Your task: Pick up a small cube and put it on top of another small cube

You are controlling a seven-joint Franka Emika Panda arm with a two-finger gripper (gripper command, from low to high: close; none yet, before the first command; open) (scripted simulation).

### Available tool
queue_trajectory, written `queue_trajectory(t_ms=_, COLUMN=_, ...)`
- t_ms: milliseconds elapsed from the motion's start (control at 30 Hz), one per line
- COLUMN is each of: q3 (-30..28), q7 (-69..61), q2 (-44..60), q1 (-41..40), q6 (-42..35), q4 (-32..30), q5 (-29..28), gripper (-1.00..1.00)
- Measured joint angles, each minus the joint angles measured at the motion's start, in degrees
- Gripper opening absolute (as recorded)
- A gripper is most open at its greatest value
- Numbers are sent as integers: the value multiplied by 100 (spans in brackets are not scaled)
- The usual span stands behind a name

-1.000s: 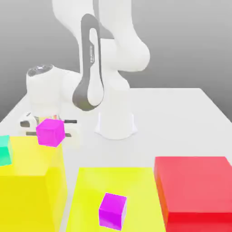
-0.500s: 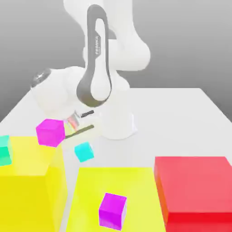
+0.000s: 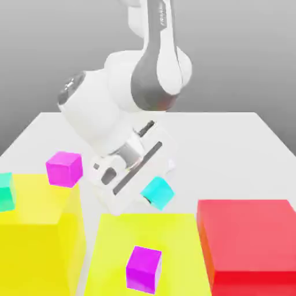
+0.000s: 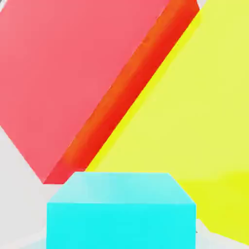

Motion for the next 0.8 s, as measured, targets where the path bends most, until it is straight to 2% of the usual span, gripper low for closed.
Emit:
queue_trajectory(t_ms=467, q3=-390, q7=1812, q2=204, q1=-1168, q6=-1032, q4=2862, q5=-3078, gripper=-100)
queue_trajectory(t_ms=600, q3=-478, q7=1961, q2=421, q1=-1389, q6=-529, q4=2579, q5=-3306, gripper=-100)
queue_trajectory(t_ms=633, q3=-490, q7=1955, q2=496, q1=-1365, q6=-342, q4=2467, q5=-3301, gripper=100)
queue_trajectory(t_ms=800, q3=-490, q7=1955, q2=496, q1=-1286, q6=-342, q4=2467, q5=-3301, gripper=100)
